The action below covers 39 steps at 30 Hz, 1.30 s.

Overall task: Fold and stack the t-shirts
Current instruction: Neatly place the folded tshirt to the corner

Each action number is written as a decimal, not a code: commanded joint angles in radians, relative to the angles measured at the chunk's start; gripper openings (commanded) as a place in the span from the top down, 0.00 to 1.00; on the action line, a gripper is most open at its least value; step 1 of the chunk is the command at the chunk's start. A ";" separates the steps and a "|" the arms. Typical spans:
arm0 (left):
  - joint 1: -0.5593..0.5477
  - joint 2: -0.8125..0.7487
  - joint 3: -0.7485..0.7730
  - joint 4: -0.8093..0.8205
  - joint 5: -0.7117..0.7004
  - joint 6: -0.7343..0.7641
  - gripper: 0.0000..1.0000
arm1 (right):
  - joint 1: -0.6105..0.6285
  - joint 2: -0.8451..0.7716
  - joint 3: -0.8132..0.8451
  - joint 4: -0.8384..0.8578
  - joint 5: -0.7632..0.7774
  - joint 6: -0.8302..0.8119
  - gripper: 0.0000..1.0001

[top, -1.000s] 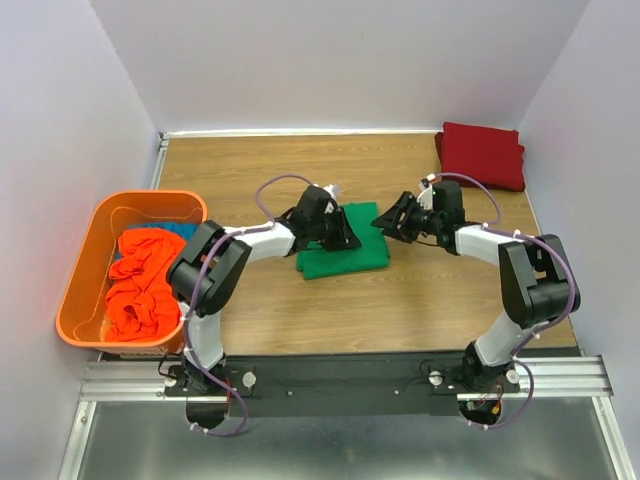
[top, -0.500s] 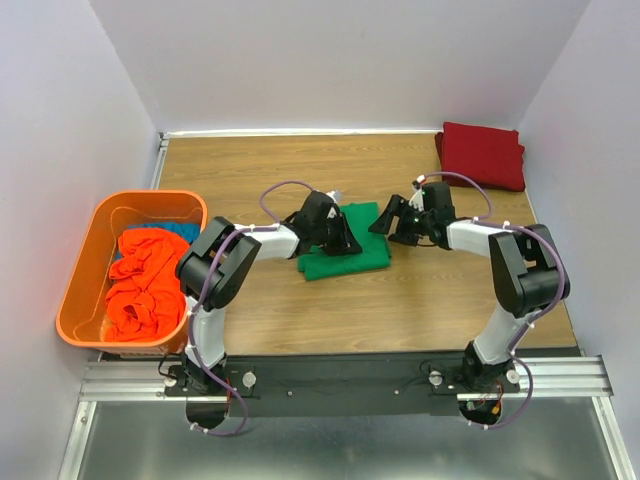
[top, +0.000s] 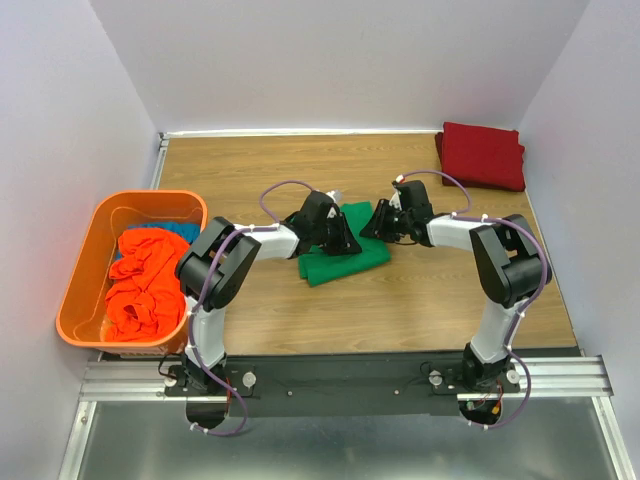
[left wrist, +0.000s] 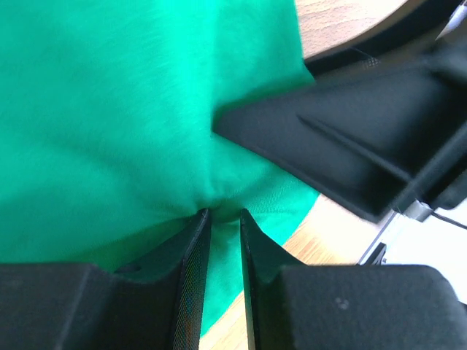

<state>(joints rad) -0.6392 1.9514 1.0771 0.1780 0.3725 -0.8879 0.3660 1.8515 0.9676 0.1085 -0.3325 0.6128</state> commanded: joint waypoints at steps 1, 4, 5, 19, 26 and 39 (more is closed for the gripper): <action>-0.010 -0.031 0.009 -0.057 -0.017 0.030 0.69 | 0.014 0.057 0.019 -0.079 0.085 0.001 0.69; -0.010 -0.083 0.047 -0.119 -0.030 0.066 0.70 | 0.014 0.052 0.045 -0.104 0.131 -0.018 0.97; -0.007 -0.116 0.072 -0.159 -0.041 0.085 0.70 | 0.014 0.048 0.051 -0.112 0.150 -0.033 0.99; 0.142 -0.416 0.175 -0.419 -0.109 0.271 0.70 | -0.001 0.078 0.379 -0.406 0.558 -0.330 0.99; 0.219 -0.497 0.127 -0.453 -0.106 0.322 0.69 | -0.018 0.075 0.508 -0.424 0.679 -0.485 0.99; 0.320 -0.517 0.076 -0.463 -0.101 0.418 0.70 | -0.128 0.146 0.691 -0.471 0.708 -0.602 0.99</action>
<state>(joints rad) -0.3332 1.4528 1.1679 -0.2798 0.2790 -0.5163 0.2726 1.9652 1.6024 -0.3496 0.3267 0.0643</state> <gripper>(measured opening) 0.304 0.023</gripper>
